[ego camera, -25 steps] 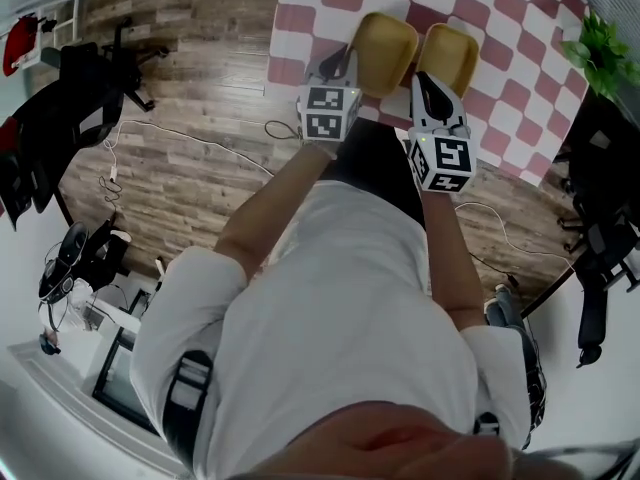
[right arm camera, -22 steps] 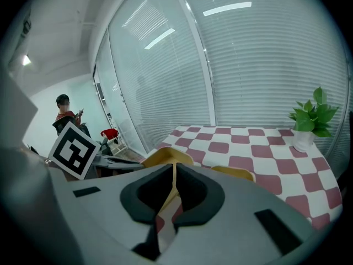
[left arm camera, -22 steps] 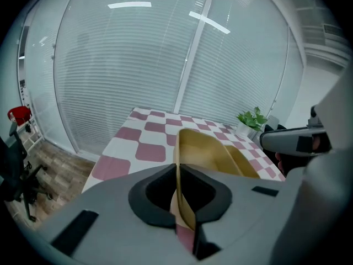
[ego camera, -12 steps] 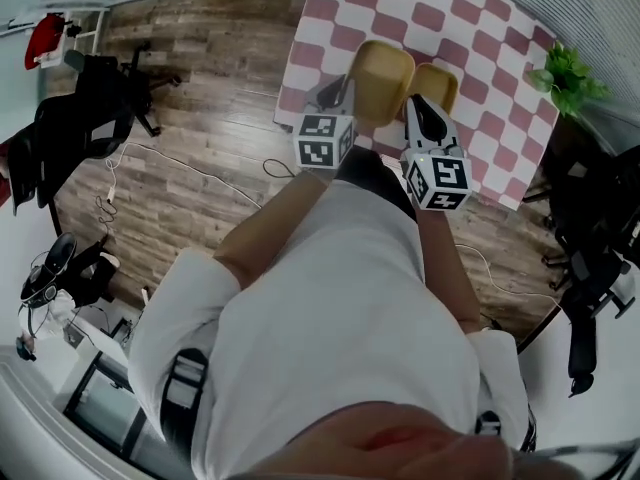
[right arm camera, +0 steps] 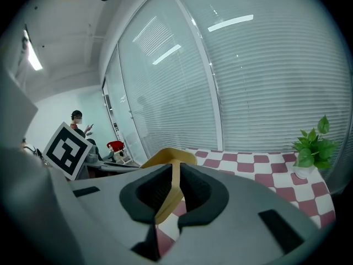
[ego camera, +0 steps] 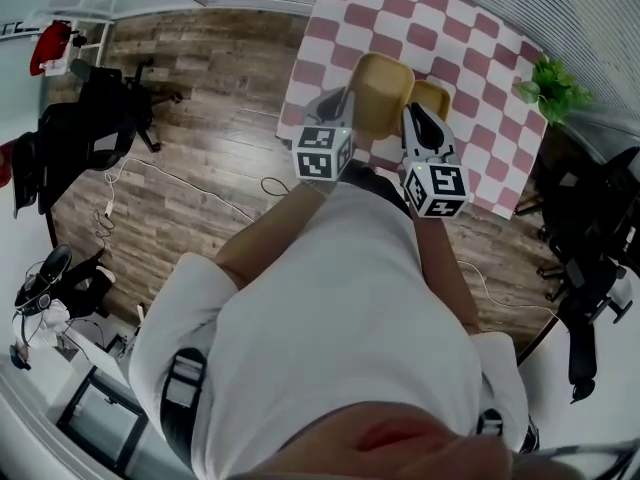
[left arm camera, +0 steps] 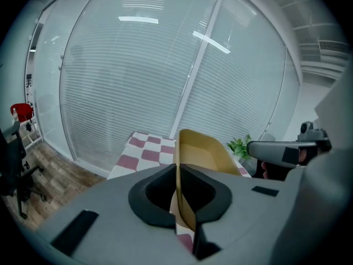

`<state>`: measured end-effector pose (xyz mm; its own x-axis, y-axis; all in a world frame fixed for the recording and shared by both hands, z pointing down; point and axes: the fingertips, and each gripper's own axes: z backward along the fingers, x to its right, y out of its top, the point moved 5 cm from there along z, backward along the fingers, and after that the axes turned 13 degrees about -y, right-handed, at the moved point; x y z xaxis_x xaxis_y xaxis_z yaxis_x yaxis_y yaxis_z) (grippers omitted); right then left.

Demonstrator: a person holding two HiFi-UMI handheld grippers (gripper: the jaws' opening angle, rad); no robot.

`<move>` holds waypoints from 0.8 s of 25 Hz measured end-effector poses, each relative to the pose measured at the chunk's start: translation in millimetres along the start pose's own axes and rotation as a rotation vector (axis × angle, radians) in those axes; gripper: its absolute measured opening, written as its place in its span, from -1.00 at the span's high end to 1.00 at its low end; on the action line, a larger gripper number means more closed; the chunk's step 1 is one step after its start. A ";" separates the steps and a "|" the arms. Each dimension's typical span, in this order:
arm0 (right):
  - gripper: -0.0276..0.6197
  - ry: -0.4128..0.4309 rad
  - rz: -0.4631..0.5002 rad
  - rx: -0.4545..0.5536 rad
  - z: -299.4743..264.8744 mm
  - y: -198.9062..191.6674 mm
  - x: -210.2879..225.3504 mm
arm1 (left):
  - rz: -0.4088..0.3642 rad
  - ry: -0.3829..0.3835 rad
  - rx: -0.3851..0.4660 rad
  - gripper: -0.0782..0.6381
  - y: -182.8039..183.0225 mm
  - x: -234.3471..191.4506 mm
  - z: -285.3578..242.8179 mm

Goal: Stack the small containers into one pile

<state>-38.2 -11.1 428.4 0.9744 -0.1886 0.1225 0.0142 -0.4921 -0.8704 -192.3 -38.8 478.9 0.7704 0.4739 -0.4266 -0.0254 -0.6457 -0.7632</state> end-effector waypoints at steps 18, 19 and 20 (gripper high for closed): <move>0.56 -0.042 -0.028 -0.001 49.3 -12.4 73.5 | -0.011 -0.031 0.044 0.66 -2.6 86.8 -23.6; 0.56 -0.039 -0.028 0.002 54.3 -12.7 82.2 | -0.011 -0.030 0.047 0.66 -4.7 96.9 -26.6; 0.56 -0.035 -0.027 0.006 59.3 -13.1 90.7 | -0.012 -0.027 0.051 0.66 -6.6 106.5 -29.4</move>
<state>63.4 28.6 422.6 0.9809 -0.1450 0.1296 0.0422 -0.4919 -0.8697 -91.4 -1.6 452.8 0.7531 0.4982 -0.4297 -0.0492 -0.6086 -0.7919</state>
